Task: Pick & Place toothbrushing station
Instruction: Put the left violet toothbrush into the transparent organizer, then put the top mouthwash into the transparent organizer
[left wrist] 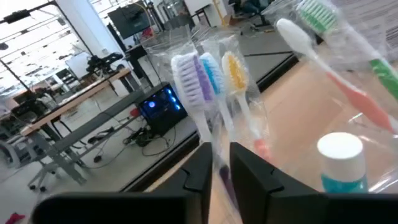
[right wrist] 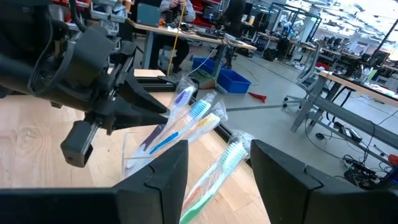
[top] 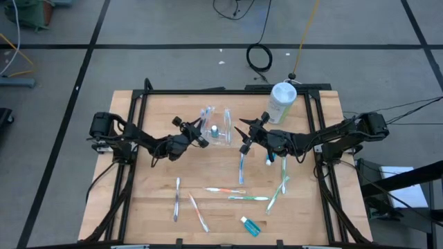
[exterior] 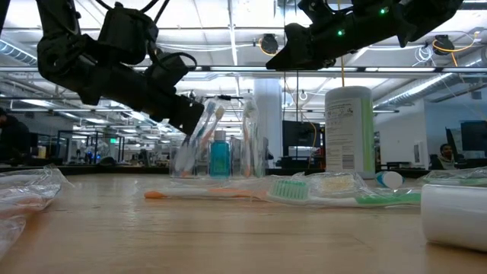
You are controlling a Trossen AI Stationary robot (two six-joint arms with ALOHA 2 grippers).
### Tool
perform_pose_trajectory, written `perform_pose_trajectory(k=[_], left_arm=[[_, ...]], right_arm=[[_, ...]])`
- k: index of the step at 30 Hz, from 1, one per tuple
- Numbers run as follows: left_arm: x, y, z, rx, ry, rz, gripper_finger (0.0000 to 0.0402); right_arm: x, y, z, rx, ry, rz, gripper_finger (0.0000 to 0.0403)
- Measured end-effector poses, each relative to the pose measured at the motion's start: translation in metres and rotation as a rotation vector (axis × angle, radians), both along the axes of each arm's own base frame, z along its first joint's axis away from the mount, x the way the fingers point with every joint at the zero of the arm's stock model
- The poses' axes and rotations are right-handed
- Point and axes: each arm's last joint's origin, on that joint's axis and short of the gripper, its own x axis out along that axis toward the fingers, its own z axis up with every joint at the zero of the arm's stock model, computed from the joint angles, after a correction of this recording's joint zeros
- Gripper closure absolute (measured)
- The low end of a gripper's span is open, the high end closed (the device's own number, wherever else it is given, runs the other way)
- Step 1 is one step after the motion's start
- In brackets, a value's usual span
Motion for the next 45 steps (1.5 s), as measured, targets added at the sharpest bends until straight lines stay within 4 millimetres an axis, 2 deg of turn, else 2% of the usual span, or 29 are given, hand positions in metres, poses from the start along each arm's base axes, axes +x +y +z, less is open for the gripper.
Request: perform_pose_trajectory(k=[6,14,20,26,30,35,38,40,45], left_arm=[[-0.001,0.0,0.002,0.013,0.005,0.037,0.0285],[-0.009,-0.019,0.031,0.06,-0.042,0.059,0.0232],[-0.017,-0.04,0.054,0.071,-0.096,-0.006,0.0223],[-0.023,-0.054,0.066,0.092,-0.098,-0.066,0.0234],[-0.023,-0.055,0.066,0.093,-0.096,-0.071,0.0238],[-0.023,-0.053,0.065,0.094,-0.092,-0.064,0.0236],[-0.023,-0.053,0.065,0.091,-0.094,-0.063,0.0239],[-0.023,-0.053,0.065,0.083,-0.104,-0.064,0.0242],[-0.023,-0.053,0.065,0.066,-0.128,-0.064,0.0245]], right_arm=[[0.0,0.0,0.0,0.0,0.0,0.0,0.0236],[0.0,0.0,0.0,0.0,0.001,0.001,0.0236],[0.0,0.0,-0.001,0.0,0.007,0.0,0.0236],[-0.002,0.002,-0.009,-0.011,0.101,0.007,0.0236],[-0.006,0.016,-0.004,-0.074,0.147,0.069,0.0236],[-0.017,0.044,0.007,-0.104,0.238,0.177,0.0236],[-0.025,0.059,-0.001,-0.067,0.33,0.222,0.0236],[-0.029,0.066,-0.009,-0.007,0.367,0.232,0.0236],[-0.035,0.079,-0.03,0.285,0.326,0.146,0.0236]])
